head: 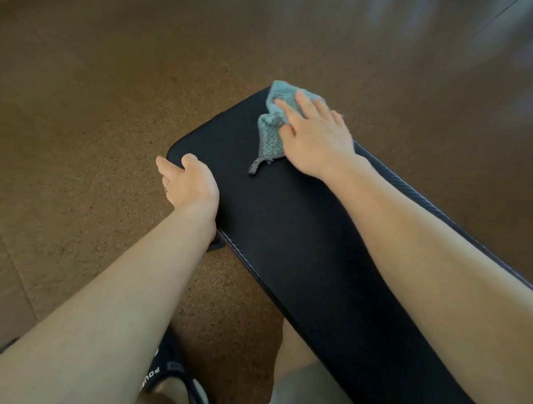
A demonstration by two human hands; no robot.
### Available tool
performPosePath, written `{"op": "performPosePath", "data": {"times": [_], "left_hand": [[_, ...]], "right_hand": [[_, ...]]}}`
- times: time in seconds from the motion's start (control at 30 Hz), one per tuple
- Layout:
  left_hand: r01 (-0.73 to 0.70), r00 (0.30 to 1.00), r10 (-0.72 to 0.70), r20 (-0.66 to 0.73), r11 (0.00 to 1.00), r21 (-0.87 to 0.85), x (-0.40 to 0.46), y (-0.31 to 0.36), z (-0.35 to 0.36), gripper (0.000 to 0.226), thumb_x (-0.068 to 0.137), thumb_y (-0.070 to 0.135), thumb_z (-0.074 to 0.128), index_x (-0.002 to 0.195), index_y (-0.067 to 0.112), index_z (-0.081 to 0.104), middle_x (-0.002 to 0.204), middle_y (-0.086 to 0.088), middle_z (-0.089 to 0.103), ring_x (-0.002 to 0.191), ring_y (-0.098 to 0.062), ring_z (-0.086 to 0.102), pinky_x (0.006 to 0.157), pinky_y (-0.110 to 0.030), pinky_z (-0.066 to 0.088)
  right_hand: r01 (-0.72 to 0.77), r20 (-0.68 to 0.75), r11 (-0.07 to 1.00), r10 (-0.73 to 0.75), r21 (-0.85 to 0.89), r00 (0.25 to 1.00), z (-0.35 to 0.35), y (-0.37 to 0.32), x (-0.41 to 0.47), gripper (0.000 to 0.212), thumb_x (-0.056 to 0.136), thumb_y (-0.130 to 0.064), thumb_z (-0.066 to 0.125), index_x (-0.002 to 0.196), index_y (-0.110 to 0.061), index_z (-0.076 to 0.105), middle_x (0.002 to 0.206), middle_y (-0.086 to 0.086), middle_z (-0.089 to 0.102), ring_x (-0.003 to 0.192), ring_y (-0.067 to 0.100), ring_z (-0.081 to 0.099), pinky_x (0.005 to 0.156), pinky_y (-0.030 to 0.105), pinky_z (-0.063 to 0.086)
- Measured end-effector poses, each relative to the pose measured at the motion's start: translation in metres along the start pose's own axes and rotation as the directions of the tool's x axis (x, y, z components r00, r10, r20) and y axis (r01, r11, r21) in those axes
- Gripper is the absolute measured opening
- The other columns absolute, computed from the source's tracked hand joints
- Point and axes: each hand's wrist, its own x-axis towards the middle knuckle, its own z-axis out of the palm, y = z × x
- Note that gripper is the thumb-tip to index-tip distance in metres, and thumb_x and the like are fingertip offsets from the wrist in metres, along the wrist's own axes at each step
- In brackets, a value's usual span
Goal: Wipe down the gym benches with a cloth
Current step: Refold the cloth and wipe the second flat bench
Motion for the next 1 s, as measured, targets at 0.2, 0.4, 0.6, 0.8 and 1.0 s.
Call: {"op": "performPosePath", "data": {"times": [0.2,0.4,0.6,0.8,1.0], "left_hand": [[-0.007,0.999,0.006,-0.034,1.000,-0.005,-0.006,0.003,0.002,0.063,0.108,0.035,0.025,0.165,0.030,-0.002,0.173,0.001,0.012,0.157,-0.029,0.016,0.125,-0.056,0.018],[-0.013,0.999,0.013,-0.033,1.000,-0.005,-0.006,0.003,0.003,0.064,0.107,0.036,0.026,0.165,0.031,-0.002,0.173,0.003,0.008,0.158,-0.028,0.012,0.125,-0.054,0.016],[-0.012,0.999,0.013,-0.039,1.000,0.025,-0.005,0.005,0.003,0.066,0.105,0.037,0.029,0.165,0.029,0.001,0.172,0.003,0.012,0.157,-0.027,0.015,0.123,-0.052,0.019],[0.001,1.000,-0.001,-0.001,1.000,0.011,-0.002,0.006,0.000,0.067,0.105,0.037,0.029,0.165,0.030,0.001,0.172,0.004,0.010,0.157,-0.027,0.012,0.125,-0.053,0.016],[0.011,0.999,-0.011,0.053,1.000,0.000,-0.003,0.008,-0.006,0.068,0.105,0.038,0.033,0.165,0.032,0.000,0.173,0.006,0.009,0.158,-0.026,0.010,0.126,-0.055,0.015]], "right_hand": [[-0.220,0.012,0.971,0.220,0.097,0.975,-0.008,0.066,-0.083,0.054,0.108,-0.041,0.023,0.161,-0.040,0.012,0.134,0.009,0.049,0.114,0.035,0.051,0.084,0.041,0.036],[-0.272,-0.021,0.962,0.271,-0.018,0.962,-0.012,0.061,-0.108,0.057,0.107,-0.039,0.021,0.163,-0.035,0.009,0.135,0.011,0.049,0.113,0.033,0.052,0.093,0.043,0.040],[-0.240,0.022,0.966,0.239,0.093,0.971,-0.013,0.009,0.010,0.058,0.109,-0.037,0.019,0.163,-0.022,0.008,0.157,0.013,0.038,0.130,0.039,0.051,0.099,0.047,0.040],[-0.162,0.020,0.983,0.160,0.092,0.987,-0.010,0.021,-0.014,0.058,0.109,-0.037,0.023,0.163,-0.028,0.007,0.151,0.013,0.040,0.128,0.036,0.047,0.101,0.046,0.038],[-0.234,0.017,0.971,0.233,0.044,0.972,-0.012,0.038,-0.055,0.056,0.108,-0.036,0.023,0.162,-0.022,0.016,0.145,0.013,0.045,0.126,0.036,0.049,0.101,0.045,0.039]]}}
